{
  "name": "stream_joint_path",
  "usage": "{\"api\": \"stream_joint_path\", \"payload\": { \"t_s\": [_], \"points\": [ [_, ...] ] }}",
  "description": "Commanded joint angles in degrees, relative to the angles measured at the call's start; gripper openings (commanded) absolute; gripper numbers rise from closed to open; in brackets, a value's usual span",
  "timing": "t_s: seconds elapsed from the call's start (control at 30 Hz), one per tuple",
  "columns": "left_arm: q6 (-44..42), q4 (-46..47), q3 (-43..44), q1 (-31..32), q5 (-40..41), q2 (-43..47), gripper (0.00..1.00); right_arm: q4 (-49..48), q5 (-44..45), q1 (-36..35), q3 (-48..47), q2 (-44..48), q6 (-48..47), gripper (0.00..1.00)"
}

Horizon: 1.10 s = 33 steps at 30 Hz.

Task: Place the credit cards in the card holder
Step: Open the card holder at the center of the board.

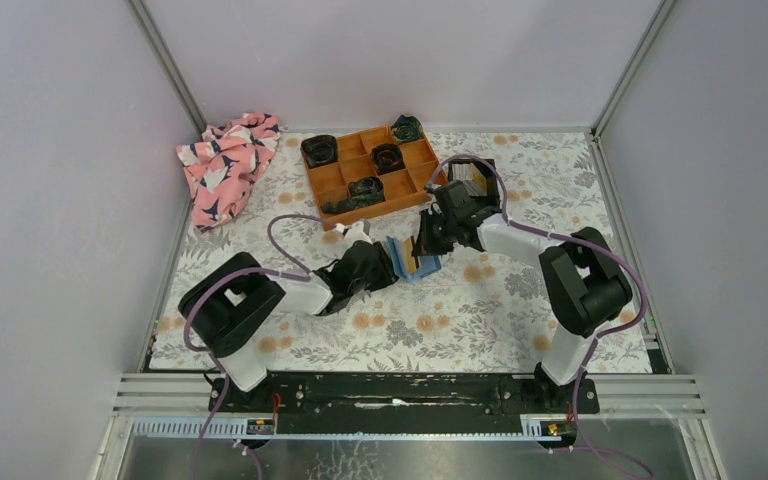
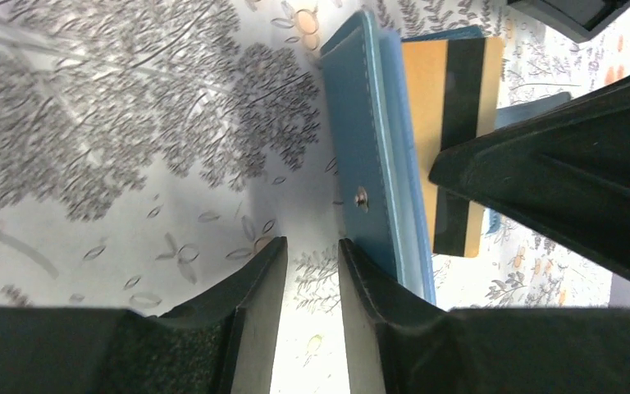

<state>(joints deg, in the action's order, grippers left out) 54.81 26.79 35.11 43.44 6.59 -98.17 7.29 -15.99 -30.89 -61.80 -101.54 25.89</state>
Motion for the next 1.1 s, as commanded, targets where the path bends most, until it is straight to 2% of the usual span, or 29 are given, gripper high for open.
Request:
{"api": "stream_joint_path", "payload": {
  "t_s": [0.0, 0.47, 0.8, 1.07],
  "points": [
    [2.93, -21.87, -5.16, 0.89, 6.68, 0.63, 0.39, 2.47, 3.66, -1.98, -3.16, -0.12, -1.64, 0.0],
    [7.27, -33.87, -6.09, 2.56, 14.15, 16.08, 0.4, 4.55, 5.95, -5.35, -6.09, 0.65, -1.89, 0.0],
    [4.5, -33.23, -0.16, 3.17, 15.29, 23.21, 0.39, 5.47, 6.67, -6.71, -6.93, 0.31, -1.89, 0.0],
    [-2.04, -27.8, 7.19, 3.31, 12.55, 20.03, 0.39, 5.63, 6.57, -6.71, -7.1, -0.37, -1.96, 0.0]
  ]
}}
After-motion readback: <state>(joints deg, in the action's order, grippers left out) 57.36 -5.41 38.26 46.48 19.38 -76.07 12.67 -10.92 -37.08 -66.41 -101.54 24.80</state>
